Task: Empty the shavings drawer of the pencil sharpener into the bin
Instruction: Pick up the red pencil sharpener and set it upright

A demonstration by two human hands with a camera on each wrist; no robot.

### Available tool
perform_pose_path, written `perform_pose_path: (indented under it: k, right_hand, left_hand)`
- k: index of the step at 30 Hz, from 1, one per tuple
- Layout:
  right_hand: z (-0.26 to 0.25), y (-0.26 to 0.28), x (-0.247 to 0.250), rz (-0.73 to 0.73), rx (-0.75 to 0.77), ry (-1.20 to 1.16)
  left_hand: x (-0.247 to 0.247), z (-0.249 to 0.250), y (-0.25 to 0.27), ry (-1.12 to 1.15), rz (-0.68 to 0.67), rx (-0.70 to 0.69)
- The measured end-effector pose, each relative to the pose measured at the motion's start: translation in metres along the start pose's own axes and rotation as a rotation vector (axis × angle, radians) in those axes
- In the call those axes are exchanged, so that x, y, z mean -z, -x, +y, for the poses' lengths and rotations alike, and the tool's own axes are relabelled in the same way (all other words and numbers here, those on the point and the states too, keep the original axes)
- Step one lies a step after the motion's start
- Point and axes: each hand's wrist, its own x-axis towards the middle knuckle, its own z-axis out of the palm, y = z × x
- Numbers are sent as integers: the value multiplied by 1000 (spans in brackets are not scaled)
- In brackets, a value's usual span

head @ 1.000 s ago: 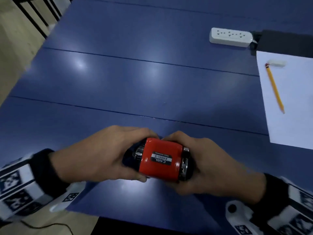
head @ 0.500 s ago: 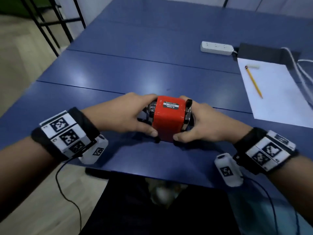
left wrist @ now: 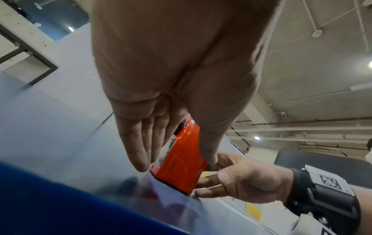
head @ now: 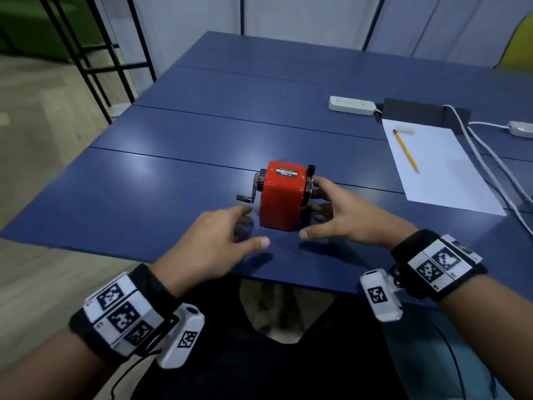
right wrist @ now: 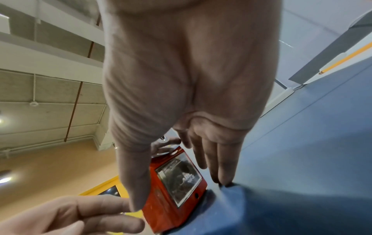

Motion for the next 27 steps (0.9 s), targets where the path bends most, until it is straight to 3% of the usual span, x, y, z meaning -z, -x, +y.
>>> perform_pose_path:
  k: [5, 11, 20, 27]
  right_hand:
    - [-1, 5, -8, 60, 8, -17]
    - [-1, 8, -19, 173, 22, -1]
    - [-7, 4, -32, 285, -9, 56]
    - [-9, 1, -20, 196, -13, -22]
  left_hand:
    - [-15, 9, -16, 45, -5, -86]
    - [-15, 15, -38, 56, 26, -29]
    - [-11, 10, -45, 57, 36, -68]
    - [-9, -7, -46, 279, 16, -14]
